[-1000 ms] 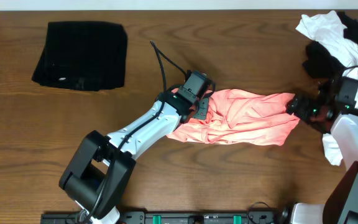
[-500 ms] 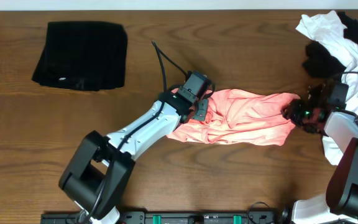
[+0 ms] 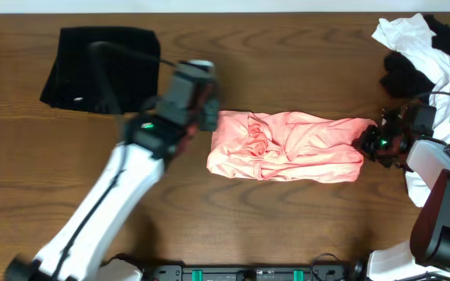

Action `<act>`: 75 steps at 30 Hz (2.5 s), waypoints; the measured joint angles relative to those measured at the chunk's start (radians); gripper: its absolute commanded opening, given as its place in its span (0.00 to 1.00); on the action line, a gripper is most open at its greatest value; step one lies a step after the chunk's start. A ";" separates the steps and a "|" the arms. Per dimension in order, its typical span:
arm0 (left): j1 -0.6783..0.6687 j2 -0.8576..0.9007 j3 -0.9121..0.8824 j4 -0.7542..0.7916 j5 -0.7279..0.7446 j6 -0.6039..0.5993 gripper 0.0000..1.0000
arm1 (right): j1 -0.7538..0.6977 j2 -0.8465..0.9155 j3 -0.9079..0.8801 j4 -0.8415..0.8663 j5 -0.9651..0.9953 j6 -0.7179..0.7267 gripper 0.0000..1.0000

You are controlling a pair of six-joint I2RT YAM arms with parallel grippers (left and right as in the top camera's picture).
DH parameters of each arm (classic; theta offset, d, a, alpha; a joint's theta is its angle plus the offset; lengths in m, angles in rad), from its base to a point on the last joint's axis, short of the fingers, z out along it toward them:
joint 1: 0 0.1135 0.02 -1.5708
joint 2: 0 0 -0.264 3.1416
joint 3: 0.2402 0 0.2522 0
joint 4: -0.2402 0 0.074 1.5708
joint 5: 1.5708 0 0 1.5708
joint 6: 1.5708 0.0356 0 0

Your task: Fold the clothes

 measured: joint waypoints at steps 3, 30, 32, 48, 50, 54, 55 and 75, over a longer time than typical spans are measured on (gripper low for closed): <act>0.089 -0.061 0.002 -0.056 0.000 0.000 0.28 | 0.000 -0.016 0.006 -0.019 -0.046 0.000 0.01; 0.302 -0.099 0.002 -0.148 -0.003 0.037 0.29 | 0.666 -0.169 0.252 0.036 0.100 0.067 0.01; 0.302 -0.099 0.002 -0.150 -0.003 0.037 0.29 | 0.700 -0.166 0.253 0.065 0.127 0.080 0.01; 0.302 -0.099 0.002 -0.153 -0.003 0.038 0.28 | 0.882 -0.045 0.257 0.188 0.182 0.132 0.01; 0.302 -0.099 0.002 -0.153 -0.003 0.038 0.29 | 0.902 -0.041 0.257 0.192 0.183 0.132 0.01; 0.302 -0.099 0.002 -0.153 -0.003 0.037 0.28 | 0.953 -0.020 0.257 0.204 0.198 0.133 0.01; 0.302 -0.099 0.002 -0.152 -0.004 0.038 0.28 | 0.965 -0.013 0.257 0.206 0.201 0.133 0.01; 0.302 -0.099 0.002 -0.148 -0.026 0.038 0.29 | 1.084 0.094 0.259 0.235 0.192 0.144 0.30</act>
